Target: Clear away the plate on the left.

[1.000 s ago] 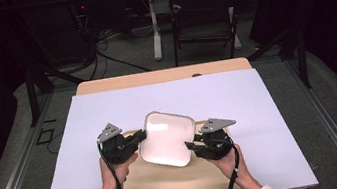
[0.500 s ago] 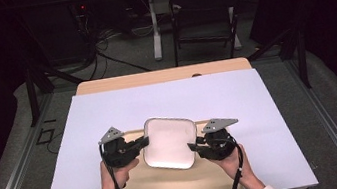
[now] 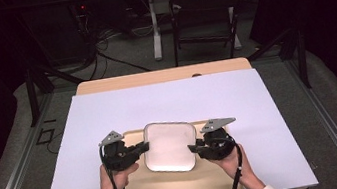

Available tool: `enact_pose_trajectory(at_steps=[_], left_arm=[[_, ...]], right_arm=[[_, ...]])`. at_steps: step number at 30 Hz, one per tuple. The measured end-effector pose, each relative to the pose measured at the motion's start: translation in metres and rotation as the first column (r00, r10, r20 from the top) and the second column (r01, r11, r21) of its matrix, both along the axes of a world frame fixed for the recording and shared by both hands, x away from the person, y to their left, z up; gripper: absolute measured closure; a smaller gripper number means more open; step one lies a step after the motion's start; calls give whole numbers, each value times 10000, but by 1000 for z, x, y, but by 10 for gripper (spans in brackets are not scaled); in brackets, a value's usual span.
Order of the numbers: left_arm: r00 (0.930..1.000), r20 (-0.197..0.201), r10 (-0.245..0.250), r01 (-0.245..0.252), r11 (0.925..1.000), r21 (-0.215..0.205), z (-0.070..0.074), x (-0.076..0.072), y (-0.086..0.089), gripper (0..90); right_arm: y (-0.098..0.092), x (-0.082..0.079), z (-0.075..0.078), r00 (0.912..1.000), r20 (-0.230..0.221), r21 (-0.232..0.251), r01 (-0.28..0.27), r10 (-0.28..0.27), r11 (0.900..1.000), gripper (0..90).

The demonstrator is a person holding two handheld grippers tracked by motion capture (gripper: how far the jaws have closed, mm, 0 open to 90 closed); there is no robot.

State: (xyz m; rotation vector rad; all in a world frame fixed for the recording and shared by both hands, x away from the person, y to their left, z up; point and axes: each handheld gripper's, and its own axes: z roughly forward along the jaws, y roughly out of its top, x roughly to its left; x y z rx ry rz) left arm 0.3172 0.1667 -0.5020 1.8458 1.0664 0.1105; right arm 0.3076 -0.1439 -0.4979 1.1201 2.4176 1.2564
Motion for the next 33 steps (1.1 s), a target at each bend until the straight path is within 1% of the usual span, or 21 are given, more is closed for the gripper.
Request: enact_pose_trajectory(at_steps=[2,4,5,7,8,9,12,21,24,27,30,33], left_arm=[[10000,-25,-43,43,9999,114,-1,0,-1,845],[9998,-186,-9,11,9999,107,-3,0,-1,845],[9996,-286,-46,49,9999,117,-4,1,-1,845],[9993,-355,-83,88,9999,148,-4,1,-1,845],[9990,-433,-73,79,9999,128,-5,1,-1,844],[9989,-461,-96,104,9998,163,-6,1,-1,844],[9981,-589,-173,194,9992,353,-7,1,-2,841],[9965,-796,-237,269,9989,387,-10,2,-2,839],[9951,-943,-285,323,9987,392,-11,2,-3,838],[9940,-1021,-393,447,9977,517,-13,2,-3,837],[9917,-1237,-357,434,9972,604,-15,3,-4,836],[9908,-1313,-329,417,9970,646,-16,4,-3,834]], right_arm=[[0,1,-2,9999,-138,-64,-72,71,10000,711],[0,3,-4,9995,-305,-39,-114,113,9999,713],[0,4,-5,9994,-327,-52,-148,146,9999,713],[0,5,-6,9991,-376,-76,-172,169,9998,714],[0,6,-7,9986,-515,-113,-162,156,9998,718],[0,6,-7,9986,-515,-113,-162,156,9998,718],[0,8,-9,9971,-728,-210,-225,209,9995,721],[0,10,-12,9956,-917,-352,-236,203,9991,729],[0,11,-13,9953,-949,-354,-231,196,9991,732],[0,12,-14,9944,-1044,-433,-199,152,9989,734],[1,14,-16,9941,-1076,-459,-211,160,9987,733],[2,15,-17,9943,-1059,-467,-160,110,9988,732]])
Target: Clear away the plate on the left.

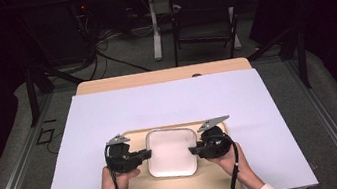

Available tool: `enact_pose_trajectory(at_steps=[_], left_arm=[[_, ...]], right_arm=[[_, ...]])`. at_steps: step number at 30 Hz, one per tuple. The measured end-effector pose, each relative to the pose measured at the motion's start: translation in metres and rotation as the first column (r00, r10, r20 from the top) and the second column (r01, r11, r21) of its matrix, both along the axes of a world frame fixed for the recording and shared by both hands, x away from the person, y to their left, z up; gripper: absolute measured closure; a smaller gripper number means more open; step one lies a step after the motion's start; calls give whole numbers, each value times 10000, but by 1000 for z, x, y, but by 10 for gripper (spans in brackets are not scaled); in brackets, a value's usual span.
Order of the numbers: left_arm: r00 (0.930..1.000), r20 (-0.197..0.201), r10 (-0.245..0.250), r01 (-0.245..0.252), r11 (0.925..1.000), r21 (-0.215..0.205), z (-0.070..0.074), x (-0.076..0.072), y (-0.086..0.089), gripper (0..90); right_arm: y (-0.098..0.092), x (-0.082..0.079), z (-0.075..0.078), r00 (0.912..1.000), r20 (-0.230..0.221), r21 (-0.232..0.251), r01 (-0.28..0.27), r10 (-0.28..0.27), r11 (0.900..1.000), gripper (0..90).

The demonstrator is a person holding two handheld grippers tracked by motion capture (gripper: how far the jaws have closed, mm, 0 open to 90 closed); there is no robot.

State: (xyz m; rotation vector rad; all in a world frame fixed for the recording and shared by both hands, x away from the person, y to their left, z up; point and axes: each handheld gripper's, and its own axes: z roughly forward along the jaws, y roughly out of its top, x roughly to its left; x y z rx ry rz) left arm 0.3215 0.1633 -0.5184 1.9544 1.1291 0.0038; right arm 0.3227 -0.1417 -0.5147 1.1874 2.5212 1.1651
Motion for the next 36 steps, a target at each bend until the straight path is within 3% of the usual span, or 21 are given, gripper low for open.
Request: enact_pose_trajectory(at_steps=[6,8,19,31,36], left_arm=[[10000,42,-43,42,9999,101,-1,1,-1,827],[9999,-85,-102,105,9995,285,-4,2,-2,821],[9993,-351,-103,117,9991,403,-13,8,-5,797],[9989,-462,-15,32,9993,360,-17,10,-5,795],[9980,-628,-18,46,9990,442,-20,12,-4,789]], right_arm=[[0,2,-2,10000,-36,-45,91,-91,9999,730],[0,3,-4,9998,-6,4,221,-221,9998,727],[0,7,-11,9978,-174,-309,638,-643,9975,710],[-2,13,-15,9974,-407,-262,585,-595,9979,689],[1,17,-20,9969,-360,-663,681,-706,9955,680]])
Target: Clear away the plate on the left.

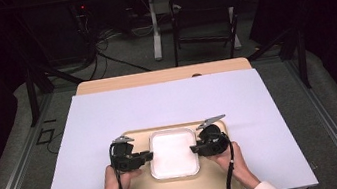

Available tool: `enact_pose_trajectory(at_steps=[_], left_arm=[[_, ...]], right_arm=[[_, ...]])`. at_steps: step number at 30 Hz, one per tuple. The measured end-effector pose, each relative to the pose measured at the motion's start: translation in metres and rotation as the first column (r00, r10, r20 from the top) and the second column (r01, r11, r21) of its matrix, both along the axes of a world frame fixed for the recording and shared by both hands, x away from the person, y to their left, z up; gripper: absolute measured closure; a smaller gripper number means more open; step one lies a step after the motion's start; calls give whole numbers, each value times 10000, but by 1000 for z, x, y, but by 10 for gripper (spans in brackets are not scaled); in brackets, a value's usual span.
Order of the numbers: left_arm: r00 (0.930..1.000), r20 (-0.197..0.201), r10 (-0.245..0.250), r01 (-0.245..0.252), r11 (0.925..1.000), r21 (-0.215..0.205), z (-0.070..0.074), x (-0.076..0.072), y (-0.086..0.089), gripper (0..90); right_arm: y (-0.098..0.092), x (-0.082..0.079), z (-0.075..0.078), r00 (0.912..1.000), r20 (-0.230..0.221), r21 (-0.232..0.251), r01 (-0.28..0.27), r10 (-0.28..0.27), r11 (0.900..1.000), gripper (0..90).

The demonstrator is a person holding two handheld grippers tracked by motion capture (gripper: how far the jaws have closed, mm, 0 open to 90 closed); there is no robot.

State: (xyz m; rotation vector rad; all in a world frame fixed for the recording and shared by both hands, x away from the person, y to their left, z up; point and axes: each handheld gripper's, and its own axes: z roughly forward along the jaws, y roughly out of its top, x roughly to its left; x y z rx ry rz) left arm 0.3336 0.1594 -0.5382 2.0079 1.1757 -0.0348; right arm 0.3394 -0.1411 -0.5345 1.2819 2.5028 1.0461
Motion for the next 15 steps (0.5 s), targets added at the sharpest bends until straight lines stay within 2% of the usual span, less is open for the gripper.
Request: enact_pose_trajectory(at_steps=[15], left_arm=[[9996,-295,-2,6,9999,122,-7,4,1,762]], right_arm=[[5,7,-6,9999,-114,-301,-45,41,9995,668]])
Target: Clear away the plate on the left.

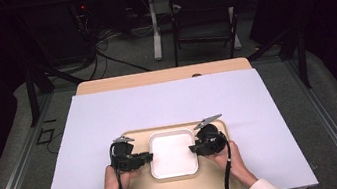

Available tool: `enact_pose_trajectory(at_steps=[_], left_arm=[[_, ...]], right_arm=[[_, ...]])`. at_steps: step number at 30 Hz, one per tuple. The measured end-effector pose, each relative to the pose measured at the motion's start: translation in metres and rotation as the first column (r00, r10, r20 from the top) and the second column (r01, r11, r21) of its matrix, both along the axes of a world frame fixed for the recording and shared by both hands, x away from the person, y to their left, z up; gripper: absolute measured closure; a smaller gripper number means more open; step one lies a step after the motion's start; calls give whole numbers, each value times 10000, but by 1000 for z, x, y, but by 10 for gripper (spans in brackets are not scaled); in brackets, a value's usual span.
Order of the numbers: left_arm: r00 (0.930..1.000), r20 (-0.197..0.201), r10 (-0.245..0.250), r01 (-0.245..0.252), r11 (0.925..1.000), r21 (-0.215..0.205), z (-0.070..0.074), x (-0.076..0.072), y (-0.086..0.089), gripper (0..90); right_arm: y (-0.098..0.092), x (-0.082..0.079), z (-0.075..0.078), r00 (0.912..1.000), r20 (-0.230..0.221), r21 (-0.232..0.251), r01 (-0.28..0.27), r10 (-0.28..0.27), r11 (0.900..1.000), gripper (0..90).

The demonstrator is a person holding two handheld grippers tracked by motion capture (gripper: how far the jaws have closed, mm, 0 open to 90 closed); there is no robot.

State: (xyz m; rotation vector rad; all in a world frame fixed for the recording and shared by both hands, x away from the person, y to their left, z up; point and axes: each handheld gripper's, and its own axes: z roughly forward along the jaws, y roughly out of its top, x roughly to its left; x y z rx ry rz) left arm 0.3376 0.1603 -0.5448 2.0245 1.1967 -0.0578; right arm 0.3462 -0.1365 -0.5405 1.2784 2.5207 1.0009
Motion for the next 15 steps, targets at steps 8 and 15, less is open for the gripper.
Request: enact_pose_trajectory(at_steps=[8,15], left_arm=[[9999,-116,-45,47,9998,173,-3,2,-1,742],[9999,-150,-41,44,9998,194,-5,4,-1,732]], right_arm=[[3,3,-4,10000,-2,-170,-65,65,9998,655],[5,4,-5,10000,26,-286,-20,21,9996,649]])
